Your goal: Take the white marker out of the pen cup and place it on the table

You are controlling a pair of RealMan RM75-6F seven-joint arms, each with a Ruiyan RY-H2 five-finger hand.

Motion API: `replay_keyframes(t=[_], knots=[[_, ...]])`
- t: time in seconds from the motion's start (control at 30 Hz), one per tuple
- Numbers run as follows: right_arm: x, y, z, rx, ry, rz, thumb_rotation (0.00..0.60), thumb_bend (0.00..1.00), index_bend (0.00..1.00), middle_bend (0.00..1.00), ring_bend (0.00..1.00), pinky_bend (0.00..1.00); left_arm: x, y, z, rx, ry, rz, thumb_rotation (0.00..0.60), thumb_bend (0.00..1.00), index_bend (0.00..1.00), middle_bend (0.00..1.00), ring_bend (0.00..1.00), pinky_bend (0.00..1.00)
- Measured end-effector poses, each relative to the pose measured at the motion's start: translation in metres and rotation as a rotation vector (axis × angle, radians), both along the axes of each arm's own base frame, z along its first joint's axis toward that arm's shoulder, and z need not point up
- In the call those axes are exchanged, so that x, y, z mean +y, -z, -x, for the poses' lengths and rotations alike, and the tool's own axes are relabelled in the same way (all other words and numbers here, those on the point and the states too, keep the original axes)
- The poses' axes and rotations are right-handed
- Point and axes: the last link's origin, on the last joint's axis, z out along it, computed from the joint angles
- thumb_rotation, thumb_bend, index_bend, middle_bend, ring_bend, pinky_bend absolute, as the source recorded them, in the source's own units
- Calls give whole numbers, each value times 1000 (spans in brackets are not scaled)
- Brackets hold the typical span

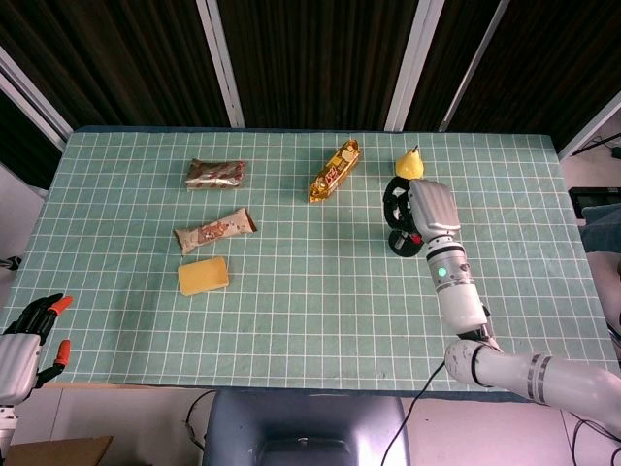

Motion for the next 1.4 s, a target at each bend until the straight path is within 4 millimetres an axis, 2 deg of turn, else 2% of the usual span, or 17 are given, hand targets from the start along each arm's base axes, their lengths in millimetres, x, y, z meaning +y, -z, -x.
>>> replay_keyframes(t=[0.1, 0.17, 0.33, 0.4, 0.47, 0.53, 0.7, 0.9, 1.13, 1.4], knots=[[15, -11, -9, -70, -90, -24, 600, 850, 787, 1000, 1000, 1000, 0, 0, 0, -1, -2, 1, 600, 506, 176, 120, 118, 380], [23, -12, -12, -88, -133, -71, 600, 850, 787, 1000, 1000, 1000, 0, 0, 0, -2, -2, 1, 600, 506, 176, 120, 119, 379], [34, 10, -1, 2, -141, -224, 600, 851, 787, 1000, 1000, 1000, -1, -1, 0, -7, -3, -2, 600, 505, 176, 120, 119, 380], [34, 22, 8, 77, -130, -282, 600, 850, 787, 1000, 1000, 1000, -1, -1, 0, -7, -2, -1, 600, 506, 228, 120, 119, 379], [31, 32, 15, 141, -110, -328, 600, 851, 788, 1000, 1000, 1000, -1, -1, 1, -6, -4, 6, 600, 506, 319, 121, 119, 379], [27, 39, 21, 178, -87, -360, 600, 851, 790, 1000, 1000, 1000, -2, 0, 0, -8, -4, 20, 600, 506, 360, 127, 123, 380], [7, 45, 32, 201, 0, -419, 600, 852, 793, 1000, 1000, 1000, -5, -2, -3, -21, 20, 32, 600, 506, 313, 234, 200, 388], [-22, 53, 48, 259, 93, -438, 600, 853, 793, 1000, 1000, 1000, -12, -4, -7, -19, 69, 24, 600, 507, 281, 278, 253, 403], [-31, 86, 58, 317, 122, -498, 600, 852, 793, 1000, 1000, 1000, -16, -4, -9, -19, 92, 18, 600, 507, 259, 310, 291, 415], [-33, 118, 49, 337, 84, -506, 600, 852, 783, 1000, 1000, 1000, -18, -4, -9, -18, 94, 20, 600, 508, 262, 313, 291, 415]])
